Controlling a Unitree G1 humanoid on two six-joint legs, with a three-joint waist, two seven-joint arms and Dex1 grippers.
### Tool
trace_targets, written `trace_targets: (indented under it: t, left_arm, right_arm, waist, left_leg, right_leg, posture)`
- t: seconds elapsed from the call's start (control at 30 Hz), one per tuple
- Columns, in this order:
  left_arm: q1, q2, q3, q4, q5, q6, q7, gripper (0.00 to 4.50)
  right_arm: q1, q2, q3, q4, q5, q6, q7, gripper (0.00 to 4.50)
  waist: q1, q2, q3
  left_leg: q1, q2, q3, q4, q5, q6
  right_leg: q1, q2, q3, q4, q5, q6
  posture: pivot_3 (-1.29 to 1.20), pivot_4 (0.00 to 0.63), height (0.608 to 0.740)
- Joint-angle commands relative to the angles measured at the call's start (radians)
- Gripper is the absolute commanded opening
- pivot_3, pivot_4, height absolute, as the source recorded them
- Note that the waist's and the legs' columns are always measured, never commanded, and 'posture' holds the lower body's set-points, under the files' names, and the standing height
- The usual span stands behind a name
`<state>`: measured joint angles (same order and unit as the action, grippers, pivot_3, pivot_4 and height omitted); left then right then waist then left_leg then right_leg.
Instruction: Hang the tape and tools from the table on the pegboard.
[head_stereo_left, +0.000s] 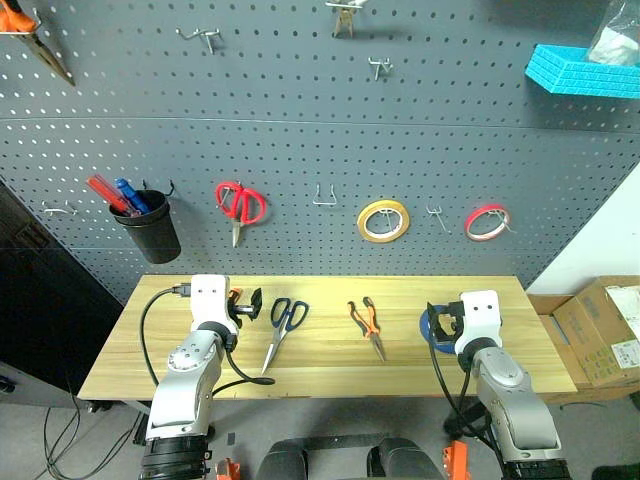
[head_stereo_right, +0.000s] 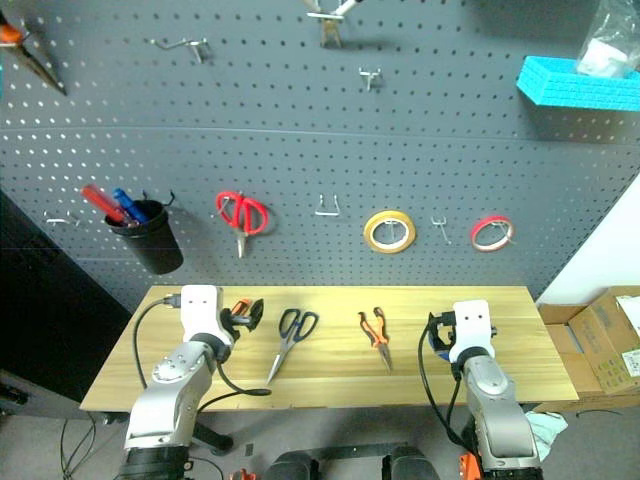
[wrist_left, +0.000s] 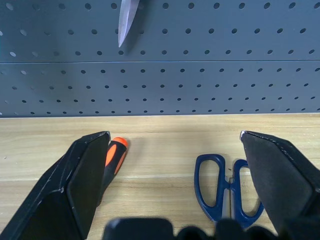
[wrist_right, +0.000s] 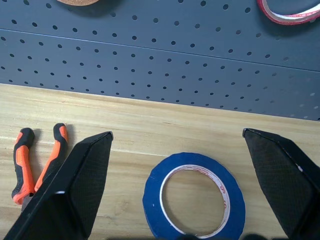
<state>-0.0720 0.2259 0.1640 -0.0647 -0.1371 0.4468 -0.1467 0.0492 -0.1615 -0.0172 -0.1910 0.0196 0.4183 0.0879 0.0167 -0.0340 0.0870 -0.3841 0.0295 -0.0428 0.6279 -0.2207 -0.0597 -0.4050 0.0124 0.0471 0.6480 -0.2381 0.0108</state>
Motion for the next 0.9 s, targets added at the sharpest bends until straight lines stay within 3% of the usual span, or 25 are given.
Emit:
trace_targets:
  t: [0.03,0.67,0.9]
  left_arm:
    - [-0.018,0.016,0.000,-0.025,0.013,-0.022,0.001,4.48]
    - [0.005,0.003,0.003,-0.048,-0.003,-0.026,0.001,4.48]
    - [-0.046,0.007,-0.069,-0.080,-0.022,0.000,-0.071,4.48]
  right_arm:
    - [-0.012,-0.008,-0.006,-0.027,-0.007,-0.032,0.003,4.50]
    - [-0.005,-0.018,-0.001,-0.033,-0.012,-0.032,0.022,4.50]
    - [-0.018,-0.078,0.014,-0.059,0.011,0.026,0.109,4.50]
  waist:
    - [0.000,0.000,0.000]
    - [0.004,0.000,0.000]
    - [0.006,0.000,0.001]
  left_leg:
    - [0.000,0.000,0.000,0.000,0.000,0.000]
    - [0.000,0.000,0.000,0.000,0.000,0.000]
    - [0.000,0.000,0.000,0.000,0.000,0.000]
  right_leg:
    - [0.000,0.000,0.000,0.000,0.000,0.000]
    - [0.000,0.000,0.000,0.000,0.000,0.000]
    - [0.000,0.000,0.000,0.000,0.000,0.000]
  posture:
    - [0.12,0.034,0.740]
    - [0.13,0.031,0.740]
    - [0.12,0.068,0.740]
